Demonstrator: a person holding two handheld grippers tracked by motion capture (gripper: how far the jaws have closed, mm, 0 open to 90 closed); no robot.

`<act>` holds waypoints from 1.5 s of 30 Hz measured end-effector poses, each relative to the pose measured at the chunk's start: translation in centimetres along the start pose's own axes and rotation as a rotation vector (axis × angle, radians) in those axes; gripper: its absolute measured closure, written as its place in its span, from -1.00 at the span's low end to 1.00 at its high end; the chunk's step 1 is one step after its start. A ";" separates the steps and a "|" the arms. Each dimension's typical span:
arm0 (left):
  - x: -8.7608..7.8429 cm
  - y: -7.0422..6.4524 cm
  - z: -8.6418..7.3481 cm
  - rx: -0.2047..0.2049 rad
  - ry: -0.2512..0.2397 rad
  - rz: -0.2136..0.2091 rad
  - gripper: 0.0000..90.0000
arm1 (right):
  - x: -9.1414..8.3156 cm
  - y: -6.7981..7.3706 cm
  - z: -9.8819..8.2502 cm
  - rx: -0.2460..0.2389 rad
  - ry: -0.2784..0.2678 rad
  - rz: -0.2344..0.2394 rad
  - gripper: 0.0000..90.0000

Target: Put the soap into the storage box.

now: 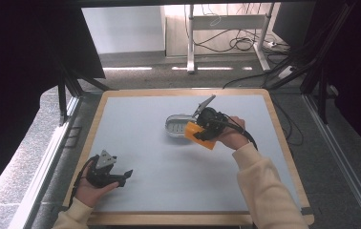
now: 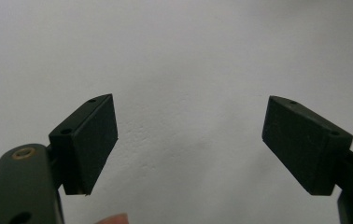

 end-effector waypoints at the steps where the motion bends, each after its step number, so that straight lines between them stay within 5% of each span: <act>1: 0.0 0.0 0.0 0.000 0.001 0.000 -0.60 | 0.1 -0.2 0.1 0.001 0.000 -0.001 0.38; 45: -0.3 0.1 0.1 -0.001 -0.006 -0.005 -0.60 | 2.8 -4.3 4.7 -0.067 0.027 0.044 0.38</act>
Point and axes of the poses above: each handheld gripper's, and its own axes: x roughly forward along the jaws, z roughly out of its top, y roughly to its left, the point moved 1 cm from there along x, roughly forward along the jaws, and after that the axes turned 12 degrees about -x, right-handed, at the moved point
